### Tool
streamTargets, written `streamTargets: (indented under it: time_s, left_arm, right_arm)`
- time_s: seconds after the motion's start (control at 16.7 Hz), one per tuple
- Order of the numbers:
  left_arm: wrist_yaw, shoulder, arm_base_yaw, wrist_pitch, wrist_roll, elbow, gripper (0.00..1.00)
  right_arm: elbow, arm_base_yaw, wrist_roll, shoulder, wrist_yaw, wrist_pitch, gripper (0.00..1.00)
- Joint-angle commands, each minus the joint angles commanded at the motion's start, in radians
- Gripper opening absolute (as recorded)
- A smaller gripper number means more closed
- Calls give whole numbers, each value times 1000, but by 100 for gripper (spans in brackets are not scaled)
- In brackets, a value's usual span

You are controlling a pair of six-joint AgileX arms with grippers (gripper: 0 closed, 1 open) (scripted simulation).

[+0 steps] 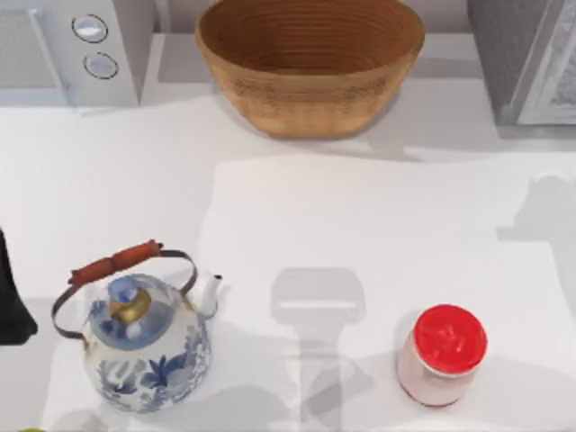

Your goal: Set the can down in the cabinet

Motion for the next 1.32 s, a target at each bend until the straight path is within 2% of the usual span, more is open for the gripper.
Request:
streamTargets:
  time_s: [0.78, 1.02, 1.32]
  left_arm:
    - [0, 0, 0, 0, 0, 0, 100]
    - [0, 0, 0, 0, 0, 0, 100]
    - [0, 0, 0, 0, 0, 0, 100]
  right_arm:
    - [816, 86, 4, 634, 94, -204, 0]
    - [937, 102, 7, 728, 110, -234, 0]
    - [947, 103, 8, 736, 111, -236, 0]
